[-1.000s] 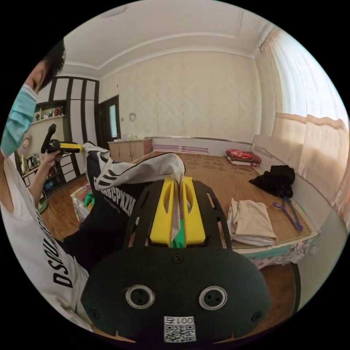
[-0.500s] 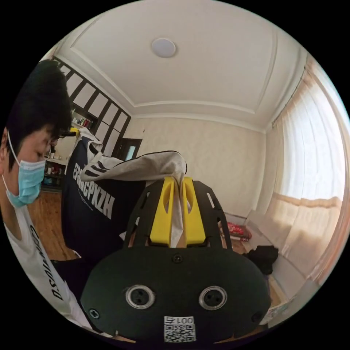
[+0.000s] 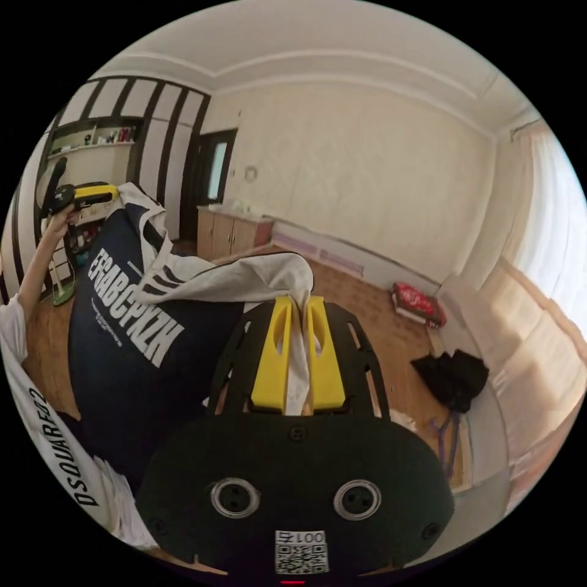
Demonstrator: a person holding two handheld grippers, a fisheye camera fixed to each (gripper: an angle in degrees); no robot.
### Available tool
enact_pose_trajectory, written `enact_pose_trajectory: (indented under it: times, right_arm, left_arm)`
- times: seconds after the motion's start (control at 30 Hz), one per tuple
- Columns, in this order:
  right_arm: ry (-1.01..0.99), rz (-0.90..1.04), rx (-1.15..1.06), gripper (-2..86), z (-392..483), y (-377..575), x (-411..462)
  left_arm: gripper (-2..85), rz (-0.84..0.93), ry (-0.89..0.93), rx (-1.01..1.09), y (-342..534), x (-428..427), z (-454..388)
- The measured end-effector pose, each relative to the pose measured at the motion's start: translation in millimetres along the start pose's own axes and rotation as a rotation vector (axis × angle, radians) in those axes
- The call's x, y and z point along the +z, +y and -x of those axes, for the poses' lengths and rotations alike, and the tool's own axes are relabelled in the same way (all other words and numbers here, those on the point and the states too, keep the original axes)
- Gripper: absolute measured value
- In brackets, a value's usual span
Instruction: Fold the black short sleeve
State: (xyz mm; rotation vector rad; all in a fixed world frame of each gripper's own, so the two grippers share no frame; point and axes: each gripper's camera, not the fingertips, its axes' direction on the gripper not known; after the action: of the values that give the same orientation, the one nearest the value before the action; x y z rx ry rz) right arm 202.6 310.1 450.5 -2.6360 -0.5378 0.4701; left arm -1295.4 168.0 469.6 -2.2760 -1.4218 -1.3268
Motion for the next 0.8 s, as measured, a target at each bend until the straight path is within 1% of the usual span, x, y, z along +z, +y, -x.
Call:
enact_pose_trajectory:
  times: [0.07, 0.1, 0.17, 0.2, 0.27, 0.33, 0.4, 0.5, 0.57, 0.6, 0.67, 0.7, 0.73, 0.77, 0.8]
  right_arm:
    - [-0.07, 0.126, 0.059, 1.6, -4.8, 12.3, 72.6]
    - [-0.099, 0.151, 0.083, 1.6, -6.4, 15.5, 89.5]
    - [-0.208, 0.238, 0.204, 1.4, -14.1, 26.6, 151.6]
    - [-0.226, 0.256, 0.237, 1.4, -16.4, 28.8, 165.7]
    - [-0.268, 0.27, 0.395, 1.3, -31.2, 33.4, 211.1]
    - [-0.285, 0.246, 0.514, 1.3, -48.0, 32.2, 237.6]
    - [-0.278, 0.259, 0.557, 1.6, -59.7, 26.5, 265.8]
    - [-0.266, 0.403, 0.463, 2.6, -55.9, 13.2, 321.5]
    - [-0.311, 0.513, 0.267, 5.3, -26.0, 8.7, 362.8]
    - [-0.331, 0.528, 0.203, 6.2, -15.0, 8.6, 370.4]
    - [-0.418, 0.531, -0.033, 10.1, 34.5, 11.0, 387.4]
    - [-0.44, 0.53, -0.083, 10.6, 46.9, 11.6, 389.7]
    - [-0.475, 0.528, -0.18, 11.4, 70.9, 12.1, 393.2]
    - [-0.482, 0.531, -0.266, 11.9, 94.0, 12.1, 397.0]
    - [-0.477, 0.535, -0.306, 12.0, 104.9, 11.9, 399.4]
  left_arm:
    - [-0.9, 0.102, 0.063, -0.021, 11.7, 82.2, -19.6]
    - [-0.9, 0.131, 0.077, -0.022, 15.2, 103.2, -25.3]
    - [-0.9, 0.283, 0.126, -0.009, 30.8, 186.0, -49.5]
    - [-0.9, 0.323, 0.136, 0.004, 35.1, 206.5, -56.0]
    - [-0.9, 0.445, 0.14, 0.082, 50.3, 274.8, -78.9]
    - [-0.9, 0.486, 0.131, 0.129, 59.3, 316.2, -91.2]
    - [-0.9, 0.492, 0.132, 0.114, 64.5, 350.2, -97.1]
    - [-0.9, 0.509, 0.141, 0.12, 70.4, 400.0, -104.5]
    - [-0.9, 0.578, 0.12, 0.176, 83.1, 439.6, -113.4]
    - [-0.9, 0.599, 0.11, 0.191, 87.7, 448.7, -115.5]
    - [-0.9, 0.65, 0.092, 0.229, 108.9, 477.5, -120.6]
    - [-0.9, 0.657, 0.095, 0.231, 114.2, 482.7, -120.9]
    - [-0.9, 0.667, 0.107, 0.233, 124.2, 491.6, -120.5]
    - [-0.9, 0.674, 0.125, 0.23, 133.0, 498.9, -119.1]
    - [-0.9, 0.677, 0.135, 0.225, 136.9, 502.0, -118.0]
